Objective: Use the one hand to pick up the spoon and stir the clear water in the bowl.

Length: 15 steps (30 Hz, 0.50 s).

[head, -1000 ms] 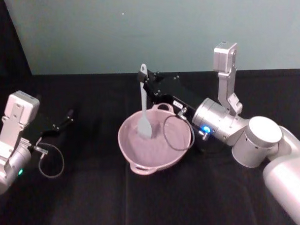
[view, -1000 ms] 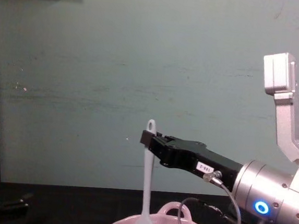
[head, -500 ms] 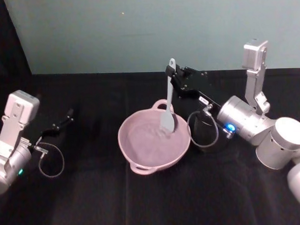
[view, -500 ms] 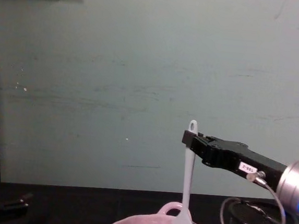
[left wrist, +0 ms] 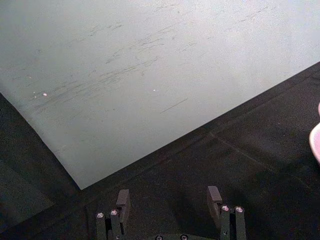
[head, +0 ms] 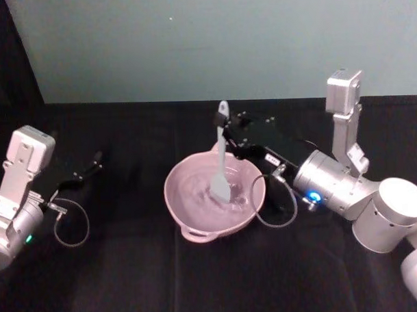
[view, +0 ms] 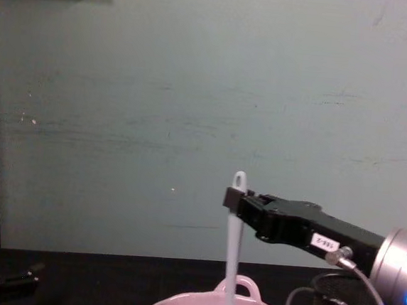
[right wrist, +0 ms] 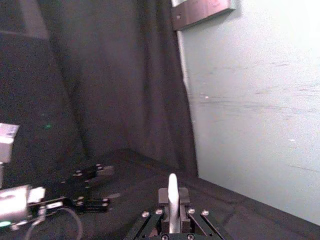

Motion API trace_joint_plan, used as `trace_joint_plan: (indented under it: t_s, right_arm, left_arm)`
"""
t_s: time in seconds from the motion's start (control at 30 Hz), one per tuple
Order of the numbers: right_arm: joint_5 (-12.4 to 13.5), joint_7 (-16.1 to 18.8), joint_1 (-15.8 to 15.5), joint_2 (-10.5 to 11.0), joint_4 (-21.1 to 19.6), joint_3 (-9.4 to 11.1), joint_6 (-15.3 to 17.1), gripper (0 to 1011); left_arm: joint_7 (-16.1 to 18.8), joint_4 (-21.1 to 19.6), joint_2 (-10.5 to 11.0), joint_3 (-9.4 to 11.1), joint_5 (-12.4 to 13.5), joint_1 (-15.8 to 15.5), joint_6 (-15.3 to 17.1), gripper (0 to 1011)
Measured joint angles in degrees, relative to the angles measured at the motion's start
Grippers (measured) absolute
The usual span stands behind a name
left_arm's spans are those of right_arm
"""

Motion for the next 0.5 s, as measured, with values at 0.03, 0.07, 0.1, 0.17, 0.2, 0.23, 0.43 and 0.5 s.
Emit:
trace_joint_plan:
  t_s: [0.03, 0.07, 0.1, 0.17, 0.2, 0.23, 0.43, 0.5]
  right_arm:
    - [0.0, 0.2, -0.1, -0.1, -0.3, -0.4, 0.1, 118]
    - [0.0, 0.3, -0.1, -0.3, -0.4, -0.7, 0.2, 118]
    - [0.1, 0.6, -0.1, -0.6, -0.4, -1.2, 0.2, 118]
    - [0.2, 0.8, 0.1, -1.0, -0.4, -1.7, 0.2, 118]
    - [0.2, 1.1, 0.3, -1.4, -0.1, -2.1, 0.2, 118]
    - [0.2, 1.2, 0.5, -1.6, 0.1, -2.3, 0.2, 118]
    - [0.4, 1.6, 2.1, -3.1, 1.8, -3.5, -0.1, 118]
    - [0.4, 1.9, 2.9, -3.7, 2.8, -3.8, -0.5, 118]
  left_arm:
    - [0.0, 0.0, 0.0, 0.0, 0.0, 0.0, 0.0, 1011]
    - [0.0, 0.0, 0.0, 0.0, 0.0, 0.0, 0.0, 1011]
    - [0.0, 0.0, 0.0, 0.0, 0.0, 0.0, 0.0, 1011]
    - [0.0, 0.0, 0.0, 0.0, 0.0, 0.0, 0.0, 1011]
    - [0.0, 0.0, 0.0, 0.0, 0.0, 0.0, 0.0, 1011]
    - [0.0, 0.0, 0.0, 0.0, 0.0, 0.0, 0.0, 1011]
    - [0.0, 0.0, 0.0, 0.0, 0.0, 0.0, 0.0, 1011]
    - [0.0, 0.0, 0.0, 0.0, 0.0, 0.0, 0.0, 1011]
